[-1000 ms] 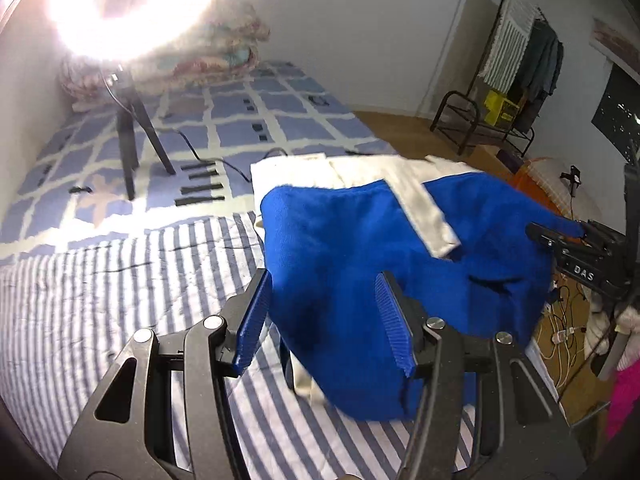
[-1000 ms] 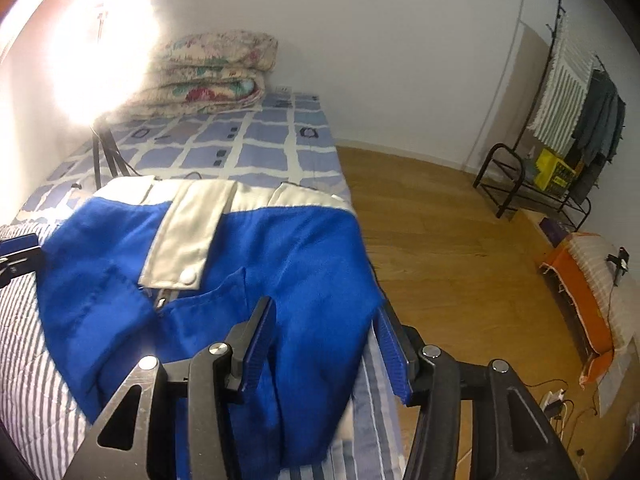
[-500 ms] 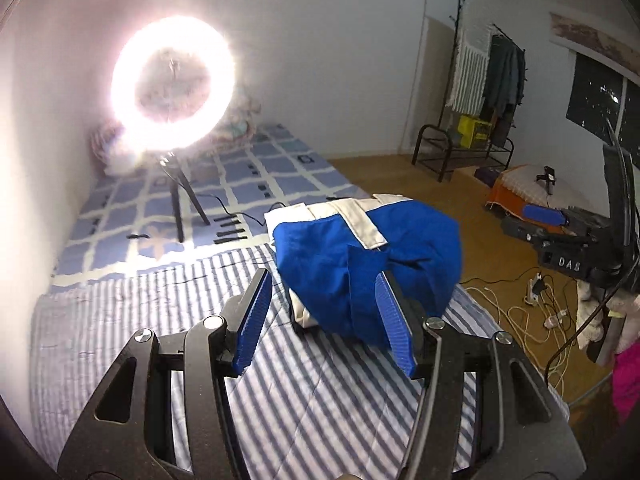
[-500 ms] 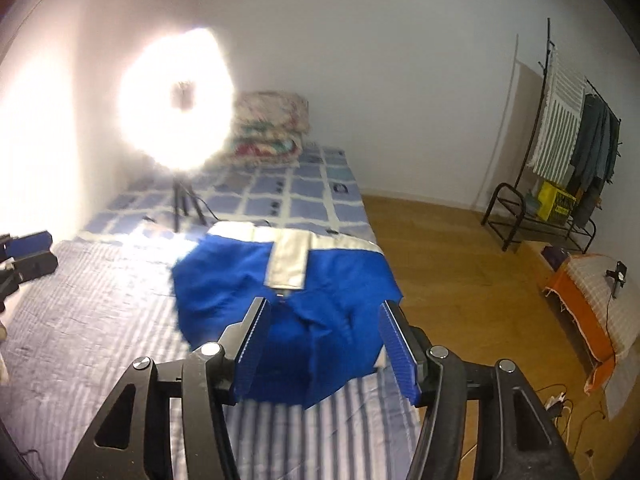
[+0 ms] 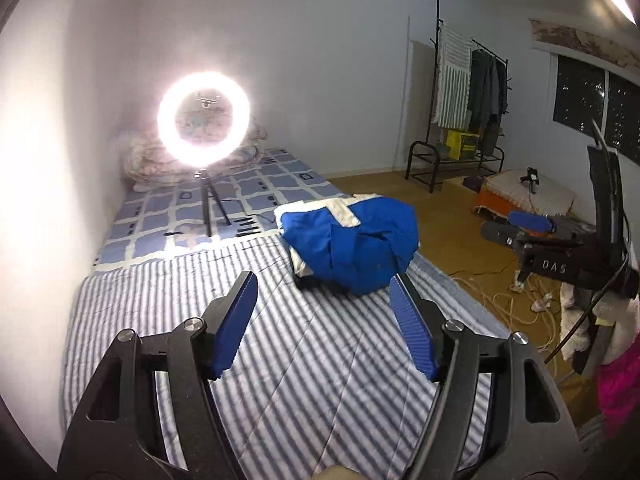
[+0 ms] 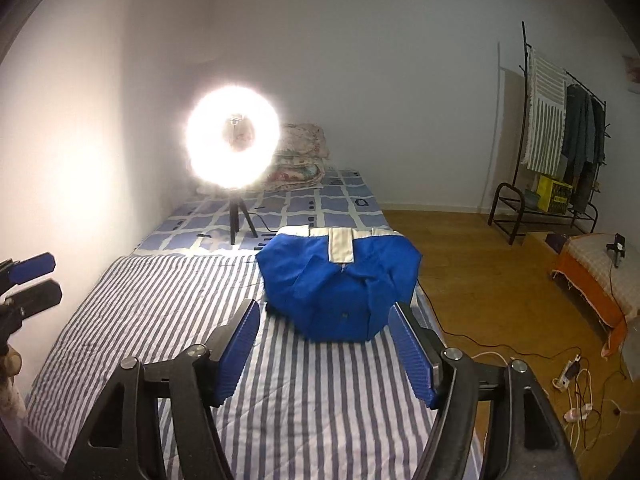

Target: Fold large clothes

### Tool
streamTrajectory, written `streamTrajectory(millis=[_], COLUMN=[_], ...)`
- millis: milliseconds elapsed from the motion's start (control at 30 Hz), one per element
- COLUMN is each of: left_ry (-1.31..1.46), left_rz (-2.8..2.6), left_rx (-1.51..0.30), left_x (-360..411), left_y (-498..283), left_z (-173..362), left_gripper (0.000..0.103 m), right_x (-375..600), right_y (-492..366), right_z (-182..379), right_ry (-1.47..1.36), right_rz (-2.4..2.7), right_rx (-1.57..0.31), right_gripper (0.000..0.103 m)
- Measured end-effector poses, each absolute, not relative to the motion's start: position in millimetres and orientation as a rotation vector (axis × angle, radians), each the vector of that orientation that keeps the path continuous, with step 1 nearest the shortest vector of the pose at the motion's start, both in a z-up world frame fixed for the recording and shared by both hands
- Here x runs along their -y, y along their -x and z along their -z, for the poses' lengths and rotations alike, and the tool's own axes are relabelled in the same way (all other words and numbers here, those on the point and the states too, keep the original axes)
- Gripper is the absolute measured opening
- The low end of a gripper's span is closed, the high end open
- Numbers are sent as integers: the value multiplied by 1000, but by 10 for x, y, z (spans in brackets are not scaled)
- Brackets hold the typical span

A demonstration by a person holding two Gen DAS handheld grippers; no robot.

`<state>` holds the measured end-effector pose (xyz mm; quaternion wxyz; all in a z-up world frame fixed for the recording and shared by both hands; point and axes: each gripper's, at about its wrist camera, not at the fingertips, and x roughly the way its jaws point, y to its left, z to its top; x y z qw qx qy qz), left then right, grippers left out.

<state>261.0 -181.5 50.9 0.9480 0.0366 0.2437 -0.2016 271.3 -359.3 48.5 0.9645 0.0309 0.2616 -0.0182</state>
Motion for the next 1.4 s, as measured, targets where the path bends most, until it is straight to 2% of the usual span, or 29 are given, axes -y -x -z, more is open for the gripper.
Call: streamTrajectory(millis=[33,67,333,400,533,633,1400], left_ry=[-77,-75,-74,-74,-58,-67,-80], left_rz=[412,416,407,402,377,352,254], left_rx=[-495,-494,-518,-528,-526,-526,-578], left_x=[1801,1780,1683,1661,1569,1536,1506], left_y=[-2535,-2458,-2174,-2175,-2149,-2171,-2309], left_z=[-469,-424,-171,-126,-81,-52,141], left_gripper=[83,86,88,92,100,103,103], right_x=[3568,3536,3301,3253,3193,3171,3157], right_y=[-2672,-2625,-2468,-2437,-2379,-2367,-2472], right_z=[-469,-445,-262,-220,-162,-141,-5], right_ry=[-65,-65,-24,-13,-6,-4,-12], right_rz=[34,33,21,26,54,59,28], right_rx=[-528,-529,-529,-524,-512,-503,-543], right_gripper=[72,73,85,87,98,103,103])
